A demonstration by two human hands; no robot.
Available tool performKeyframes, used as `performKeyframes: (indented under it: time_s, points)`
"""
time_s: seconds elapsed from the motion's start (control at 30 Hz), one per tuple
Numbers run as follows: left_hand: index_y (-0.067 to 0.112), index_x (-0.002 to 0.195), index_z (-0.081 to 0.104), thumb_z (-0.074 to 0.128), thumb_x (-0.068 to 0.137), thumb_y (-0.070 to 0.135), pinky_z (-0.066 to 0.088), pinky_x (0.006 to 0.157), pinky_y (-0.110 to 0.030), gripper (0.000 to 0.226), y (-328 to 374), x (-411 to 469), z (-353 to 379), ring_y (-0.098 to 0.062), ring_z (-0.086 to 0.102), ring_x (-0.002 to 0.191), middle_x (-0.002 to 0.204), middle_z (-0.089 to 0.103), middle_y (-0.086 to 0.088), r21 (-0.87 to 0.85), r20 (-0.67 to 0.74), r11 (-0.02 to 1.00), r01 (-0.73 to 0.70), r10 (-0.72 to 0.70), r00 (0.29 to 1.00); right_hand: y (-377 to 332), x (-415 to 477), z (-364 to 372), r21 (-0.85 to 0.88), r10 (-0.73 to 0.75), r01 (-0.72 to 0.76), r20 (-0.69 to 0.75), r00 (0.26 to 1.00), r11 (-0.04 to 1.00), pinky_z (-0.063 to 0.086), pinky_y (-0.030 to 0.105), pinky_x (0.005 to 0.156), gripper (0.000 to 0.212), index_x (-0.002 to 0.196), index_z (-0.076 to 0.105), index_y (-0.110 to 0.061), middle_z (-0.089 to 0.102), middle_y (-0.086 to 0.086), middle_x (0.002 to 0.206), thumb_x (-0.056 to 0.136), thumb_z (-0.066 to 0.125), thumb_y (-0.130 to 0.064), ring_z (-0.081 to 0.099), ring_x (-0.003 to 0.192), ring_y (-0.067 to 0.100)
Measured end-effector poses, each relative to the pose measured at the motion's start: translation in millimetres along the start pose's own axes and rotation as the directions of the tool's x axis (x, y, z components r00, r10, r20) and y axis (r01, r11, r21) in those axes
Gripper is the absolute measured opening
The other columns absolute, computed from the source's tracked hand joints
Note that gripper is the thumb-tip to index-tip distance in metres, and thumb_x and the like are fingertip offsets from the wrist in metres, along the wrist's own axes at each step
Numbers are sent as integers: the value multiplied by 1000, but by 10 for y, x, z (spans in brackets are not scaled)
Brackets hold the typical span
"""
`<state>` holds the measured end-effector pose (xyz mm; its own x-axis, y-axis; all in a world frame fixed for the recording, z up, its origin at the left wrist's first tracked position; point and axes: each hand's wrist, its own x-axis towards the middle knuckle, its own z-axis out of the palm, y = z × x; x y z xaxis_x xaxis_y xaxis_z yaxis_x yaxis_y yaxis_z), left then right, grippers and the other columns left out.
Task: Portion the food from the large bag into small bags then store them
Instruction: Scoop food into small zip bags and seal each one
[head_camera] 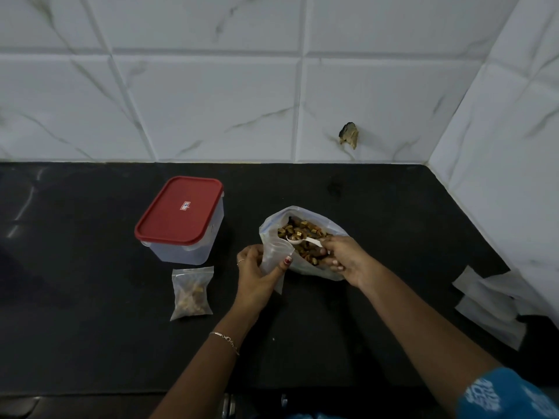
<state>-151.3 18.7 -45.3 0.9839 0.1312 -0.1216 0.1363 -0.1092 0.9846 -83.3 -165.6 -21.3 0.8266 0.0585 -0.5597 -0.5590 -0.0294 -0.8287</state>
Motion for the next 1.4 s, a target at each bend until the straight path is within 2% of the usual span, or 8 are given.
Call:
performKeyframes:
  time_s: [0.27,0.53,0.67,0.87,0.97,1.07,1.27,1.4]
  points:
    - [31,109,52,82,72,18,54,73,-18,50,92,13,68,-7,61,105,113,60,8,-73,44,996,-51,54,998,-83,-174,-151,-17,-73,73,1,997,997,19,15,34,17,90,58,-10,49,0,67,101,46,-16,30,39,4]
    - [46,104,48,74,69,53,42,104,-46,45,199,277,86,-4,53,111,108,57,22,343,91,926,-160,137,986,-307,-399,-272,42,-181,180,37,983,983,19,13,34,16,103,61,-7,49,0,66,101,46,-12,29,38,2]
    - [40,110,47,72,78,49,26,107,-42,42,358,358,141,-2,45,103,102,50,23,507,81,839,-196,180,980,-458,-477,-317,10,-221,220,75,972,975,19,14,36,17,103,63,-7,51,-2,63,100,47,-12,27,42,4]
    - [29,126,53,58,53,78,42,103,-49,88,436,476,188,-13,57,112,107,56,17,432,103,884,-177,147,984,-584,-500,-300,-211,-284,289,57,957,934,24,16,39,22,104,67,-7,51,-2,61,100,47,-14,33,42,4]
    - [29,124,55,66,61,72,40,104,-48,77,480,478,216,-12,56,112,106,57,17,437,92,885,-161,134,987,-610,-519,-220,-474,-403,374,43,914,797,39,22,54,22,104,68,-11,56,-3,69,100,47,-18,47,55,6]
    - [29,119,56,72,73,57,44,100,-48,56,481,485,231,-11,58,104,95,54,21,441,68,882,-164,149,987,-594,-529,-128,-735,-582,464,117,805,494,47,27,67,23,109,67,-18,61,-11,82,100,46,-22,58,73,5]
    - [20,123,55,76,76,43,52,91,-37,56,463,505,205,-10,59,102,107,60,9,318,21,936,-151,152,988,-499,-519,-28,-879,-775,473,337,535,-56,49,29,65,22,116,59,-27,58,-8,105,100,46,-22,58,81,10]
    - [20,117,57,76,78,35,53,82,-28,46,478,490,181,-8,61,97,104,62,8,279,-20,946,-165,177,984,-475,-496,3,-884,-769,446,382,513,-142,39,20,57,36,130,49,-30,50,-6,114,96,52,-18,49,75,6]
